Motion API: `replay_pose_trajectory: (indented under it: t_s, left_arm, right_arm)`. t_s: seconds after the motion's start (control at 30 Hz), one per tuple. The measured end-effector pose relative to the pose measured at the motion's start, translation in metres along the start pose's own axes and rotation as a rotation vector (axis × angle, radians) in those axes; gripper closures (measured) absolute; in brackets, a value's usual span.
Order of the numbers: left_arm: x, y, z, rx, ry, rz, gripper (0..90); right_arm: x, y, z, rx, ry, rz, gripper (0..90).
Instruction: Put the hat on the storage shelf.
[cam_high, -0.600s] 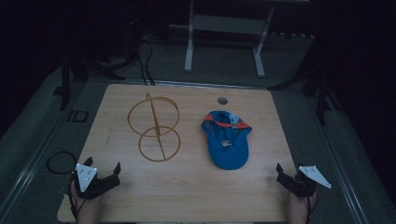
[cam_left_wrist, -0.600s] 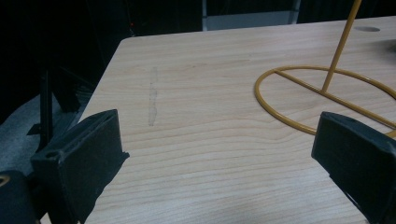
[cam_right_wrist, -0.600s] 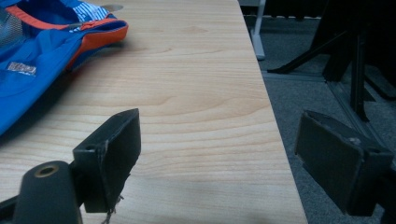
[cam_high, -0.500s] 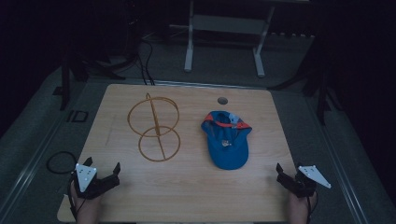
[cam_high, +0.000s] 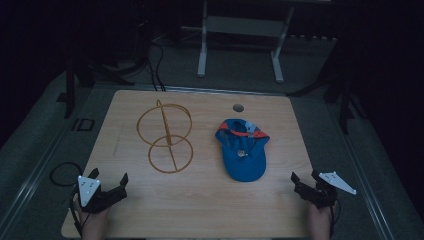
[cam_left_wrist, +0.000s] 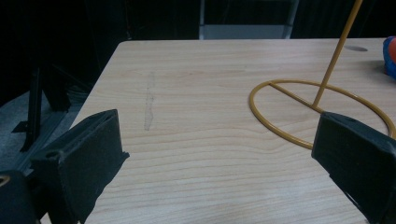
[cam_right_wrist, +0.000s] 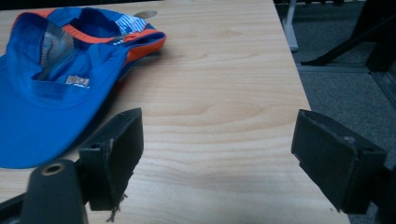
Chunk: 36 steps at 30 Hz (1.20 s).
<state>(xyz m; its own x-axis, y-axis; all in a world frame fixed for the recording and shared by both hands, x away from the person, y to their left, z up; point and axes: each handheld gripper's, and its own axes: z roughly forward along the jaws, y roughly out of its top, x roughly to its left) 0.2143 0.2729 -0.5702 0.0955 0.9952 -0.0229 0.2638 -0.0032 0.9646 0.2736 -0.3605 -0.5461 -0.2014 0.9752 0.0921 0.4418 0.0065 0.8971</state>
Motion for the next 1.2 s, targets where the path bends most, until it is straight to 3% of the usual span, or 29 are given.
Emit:
replay_pose_trajectory:
  t_s: [0.2,0.27,0.43,0.6,0.67,0.73,0.87,0.93,1.03,1.2]
  left_arm:
    - [-0.003,0.000,0.001,-0.010,-0.052,-0.032,2.3]
    - [-0.004,0.001,0.002,0.018,-0.060,-0.010,2.3]
    - [-0.008,0.001,0.001,0.032,-0.059,0.021,2.3]
    - [-0.012,0.003,0.002,0.054,-0.101,0.002,2.3]
    - [-0.013,0.001,0.004,0.066,-0.118,0.003,2.4]
    - [-0.013,0.001,0.005,0.076,-0.136,0.009,2.3]
    - [-0.015,0.001,0.006,0.105,-0.161,-0.002,2.3]
    - [-0.016,0.001,0.006,0.119,-0.163,0.008,2.4]
    - [-0.019,0.003,0.005,0.128,-0.165,0.013,2.4]
    - [-0.020,0.004,0.005,0.145,-0.169,0.017,2.3]
  right_arm:
    - [0.002,0.014,0.007,0.036,0.053,-0.030,13.3]
    - [0.004,0.023,0.010,0.049,0.088,-0.038,12.8]
    - [0.009,0.037,0.018,0.079,0.127,-0.029,12.9]
    - [0.010,0.056,0.024,0.100,0.106,-0.032,13.3]
    - [0.010,0.064,0.026,0.095,0.122,-0.022,13.6]
    - [0.014,0.073,0.030,0.098,0.125,-0.040,13.6]
    - [0.027,0.091,0.044,0.091,0.186,-0.086,14.7]
    - [0.030,0.094,0.048,0.091,0.194,-0.100,14.7]
    - [0.042,0.105,0.064,0.099,0.243,-0.131,18.6]
    - [0.052,0.114,0.080,0.095,0.254,-0.151,21.2]
